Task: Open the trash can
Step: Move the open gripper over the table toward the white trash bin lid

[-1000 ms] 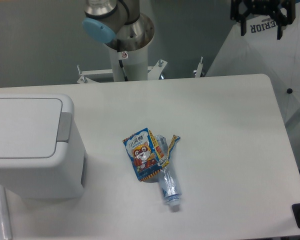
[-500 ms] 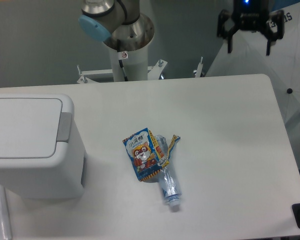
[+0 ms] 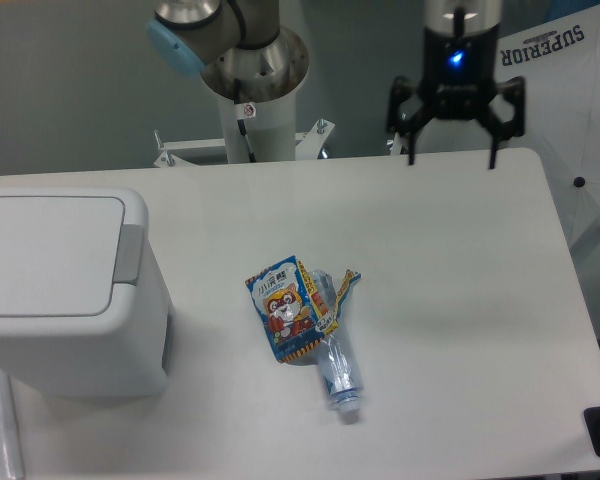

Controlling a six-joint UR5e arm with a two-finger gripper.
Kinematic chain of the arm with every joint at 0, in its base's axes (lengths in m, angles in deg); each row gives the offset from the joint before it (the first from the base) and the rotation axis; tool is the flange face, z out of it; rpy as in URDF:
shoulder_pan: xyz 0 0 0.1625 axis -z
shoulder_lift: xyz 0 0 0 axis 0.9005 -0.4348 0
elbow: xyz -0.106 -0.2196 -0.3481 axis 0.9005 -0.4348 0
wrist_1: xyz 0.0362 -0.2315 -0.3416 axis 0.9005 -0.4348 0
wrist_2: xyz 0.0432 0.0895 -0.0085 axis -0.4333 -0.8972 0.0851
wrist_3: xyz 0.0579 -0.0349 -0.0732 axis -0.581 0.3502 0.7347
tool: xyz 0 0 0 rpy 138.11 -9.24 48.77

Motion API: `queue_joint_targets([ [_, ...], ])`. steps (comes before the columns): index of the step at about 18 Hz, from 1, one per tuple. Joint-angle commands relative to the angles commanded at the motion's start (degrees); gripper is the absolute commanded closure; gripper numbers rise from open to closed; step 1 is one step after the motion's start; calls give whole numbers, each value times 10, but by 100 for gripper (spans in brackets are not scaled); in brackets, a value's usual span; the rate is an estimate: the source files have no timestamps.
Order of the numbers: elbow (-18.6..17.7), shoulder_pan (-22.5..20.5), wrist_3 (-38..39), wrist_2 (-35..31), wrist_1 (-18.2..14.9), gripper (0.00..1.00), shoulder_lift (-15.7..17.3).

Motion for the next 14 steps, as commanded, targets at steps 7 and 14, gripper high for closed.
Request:
queue_joint_targets([
  [7, 3, 44, 107, 73, 2, 0, -12],
  [14, 1, 95, 247, 99, 104, 0, -51],
])
